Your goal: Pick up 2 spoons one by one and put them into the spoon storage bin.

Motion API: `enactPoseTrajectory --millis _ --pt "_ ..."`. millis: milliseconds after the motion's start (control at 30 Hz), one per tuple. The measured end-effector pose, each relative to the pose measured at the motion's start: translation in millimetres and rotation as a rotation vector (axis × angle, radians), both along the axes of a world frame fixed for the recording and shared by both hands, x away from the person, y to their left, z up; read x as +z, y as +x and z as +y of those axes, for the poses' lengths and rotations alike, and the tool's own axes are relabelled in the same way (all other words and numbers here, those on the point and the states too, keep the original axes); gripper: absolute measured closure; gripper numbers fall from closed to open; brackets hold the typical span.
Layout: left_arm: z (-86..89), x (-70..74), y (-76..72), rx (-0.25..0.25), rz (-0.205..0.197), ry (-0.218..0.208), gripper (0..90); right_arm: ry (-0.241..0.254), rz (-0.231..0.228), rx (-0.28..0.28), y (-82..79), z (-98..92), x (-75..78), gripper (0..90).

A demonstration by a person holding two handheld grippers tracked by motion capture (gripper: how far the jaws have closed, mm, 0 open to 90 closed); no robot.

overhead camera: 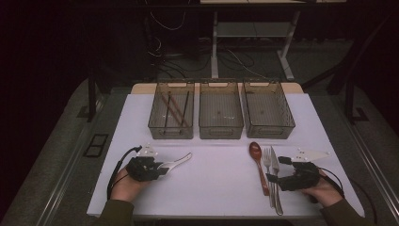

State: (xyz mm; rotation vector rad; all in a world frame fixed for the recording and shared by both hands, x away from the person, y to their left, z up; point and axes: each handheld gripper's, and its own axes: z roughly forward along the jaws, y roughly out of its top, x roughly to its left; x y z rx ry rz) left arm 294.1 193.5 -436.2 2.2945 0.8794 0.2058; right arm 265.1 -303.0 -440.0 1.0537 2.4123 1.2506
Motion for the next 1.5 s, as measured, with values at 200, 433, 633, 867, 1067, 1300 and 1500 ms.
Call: enactPoseTrajectory --millis 200,433,633,867,1067,1300,1500 --pt "-2.3 1.9 -0.7 0.004 -0.008 0.012 75.7 -0.012 0.000 0.004 -0.4 1.0 -0.5 14.3" --pt "-4.9 3.7 -1.7 0.007 -0.014 0.021 78.2 -0.015 -0.001 0.004 -0.5 1.1 -0.6 14.3" --pt "-5.8 5.4 -2.5 0.008 -0.036 0.030 79.1 -0.015 -0.001 0.005 -0.6 1.1 -0.5 14.3" --pt "-9.5 8.7 -4.5 0.012 -0.049 0.028 79.3 -0.016 -0.002 0.007 -0.6 1.6 -0.8 14.3" --pt "-13.2 12.7 -5.7 0.008 -0.068 0.001 79.3 -0.018 -0.003 0.008 -0.6 2.1 -1.0 14.3" --pt "-14.8 17.6 -4.2 0.010 -0.096 -0.036 79.3 -0.020 -0.003 0.011 -0.4 2.7 -1.4 14.4" --pt "-19.5 22.4 1.3 -0.001 -0.111 -0.065 79.3 -0.025 -0.005 0.014 -0.1 2.6 -1.4 14.3"
